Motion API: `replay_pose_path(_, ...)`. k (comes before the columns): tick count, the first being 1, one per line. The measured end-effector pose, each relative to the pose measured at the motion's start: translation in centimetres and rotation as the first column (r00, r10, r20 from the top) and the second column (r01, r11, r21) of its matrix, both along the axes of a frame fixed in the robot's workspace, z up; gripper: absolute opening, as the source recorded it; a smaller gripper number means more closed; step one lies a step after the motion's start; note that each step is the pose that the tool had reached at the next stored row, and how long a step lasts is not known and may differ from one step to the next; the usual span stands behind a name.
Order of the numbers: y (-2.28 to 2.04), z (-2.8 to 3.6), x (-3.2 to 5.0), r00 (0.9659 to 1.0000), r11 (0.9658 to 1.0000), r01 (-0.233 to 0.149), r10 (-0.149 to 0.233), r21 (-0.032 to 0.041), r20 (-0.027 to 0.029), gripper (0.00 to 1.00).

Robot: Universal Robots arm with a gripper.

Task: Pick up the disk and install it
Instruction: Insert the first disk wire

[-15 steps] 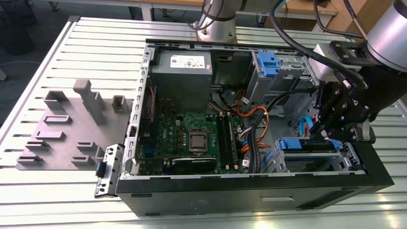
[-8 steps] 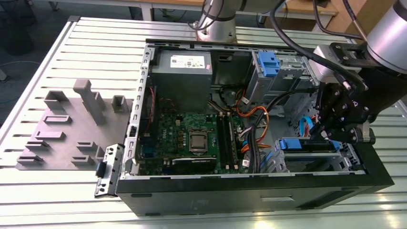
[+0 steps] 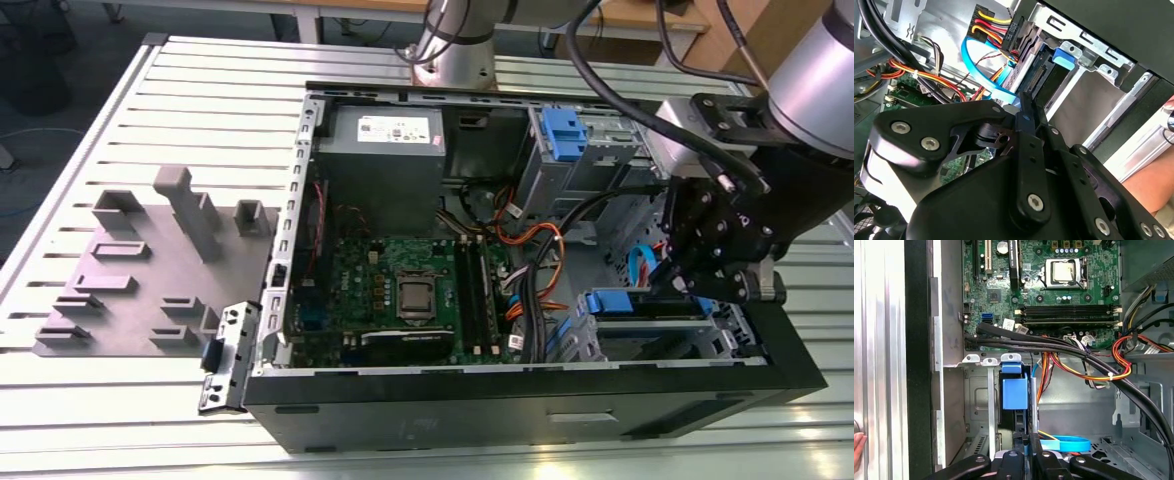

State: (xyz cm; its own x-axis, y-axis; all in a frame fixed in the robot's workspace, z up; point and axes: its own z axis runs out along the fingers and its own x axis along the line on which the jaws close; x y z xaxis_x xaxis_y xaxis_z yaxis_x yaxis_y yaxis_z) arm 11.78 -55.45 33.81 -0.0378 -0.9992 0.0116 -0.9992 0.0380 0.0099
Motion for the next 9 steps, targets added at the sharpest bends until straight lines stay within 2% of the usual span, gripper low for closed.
replay_pose_path(9,0.0,-0.19,0.0,1.0,1.0,0.0,0.0,0.0,0.0,0.16)
